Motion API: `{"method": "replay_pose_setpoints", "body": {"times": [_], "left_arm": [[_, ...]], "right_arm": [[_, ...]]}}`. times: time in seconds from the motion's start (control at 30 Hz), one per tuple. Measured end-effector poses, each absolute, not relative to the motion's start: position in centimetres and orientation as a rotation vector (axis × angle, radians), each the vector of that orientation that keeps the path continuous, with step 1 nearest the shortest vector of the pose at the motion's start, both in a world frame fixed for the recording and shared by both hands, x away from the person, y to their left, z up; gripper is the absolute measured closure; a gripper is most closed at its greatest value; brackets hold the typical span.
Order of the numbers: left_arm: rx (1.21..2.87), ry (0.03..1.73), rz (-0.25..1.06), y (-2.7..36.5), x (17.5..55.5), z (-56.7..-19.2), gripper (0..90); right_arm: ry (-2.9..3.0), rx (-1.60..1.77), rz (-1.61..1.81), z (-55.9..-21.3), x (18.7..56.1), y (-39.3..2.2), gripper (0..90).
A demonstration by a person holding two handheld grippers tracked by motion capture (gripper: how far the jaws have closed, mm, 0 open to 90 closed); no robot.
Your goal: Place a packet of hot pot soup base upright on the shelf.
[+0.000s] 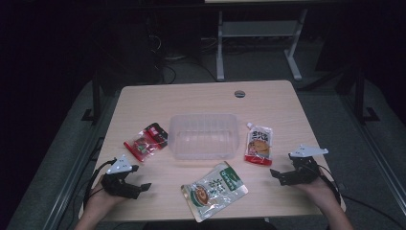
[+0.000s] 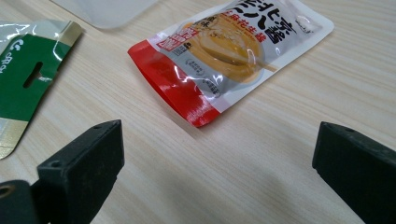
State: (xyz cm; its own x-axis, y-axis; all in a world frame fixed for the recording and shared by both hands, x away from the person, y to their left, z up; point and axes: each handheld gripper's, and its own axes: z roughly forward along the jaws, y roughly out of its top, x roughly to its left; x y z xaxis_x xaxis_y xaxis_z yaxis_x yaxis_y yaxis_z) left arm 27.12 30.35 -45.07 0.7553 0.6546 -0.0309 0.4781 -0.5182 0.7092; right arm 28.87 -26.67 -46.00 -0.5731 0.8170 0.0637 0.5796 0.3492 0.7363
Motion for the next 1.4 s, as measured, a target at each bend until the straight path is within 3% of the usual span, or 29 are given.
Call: {"method": "replay_pose_setpoints", "body": {"times": [0.17,0.2,0.23,0.67,1.03,1.4], "left_arm": [[2.223,0.864,0.325,30.6,27.6,-44.4,23.5],[2.225,0.886,0.316,30.7,27.8,-44.2,32.0],[2.218,0.900,0.312,30.8,27.9,-44.0,32.0],[2.203,1.012,0.294,31.4,30.8,-41.7,89.6],[2.154,1.066,0.374,31.1,34.8,-40.7,89.7],[2.143,1.130,0.427,30.8,39.1,-41.9,89.8]], "right_arm": [[2.304,1.245,1.075,-46.1,28.9,-26.8,2.0],[2.303,1.238,1.080,-46.1,28.9,-26.8,2.0],[2.303,1.238,1.080,-46.1,28.9,-26.8,2.0],[2.322,1.256,1.080,-45.6,29.2,-26.4,2.2],[2.349,1.267,1.077,-45.8,29.6,-26.5,2.2],[2.347,1.271,1.092,-45.7,29.6,-26.5,2.2]]}}
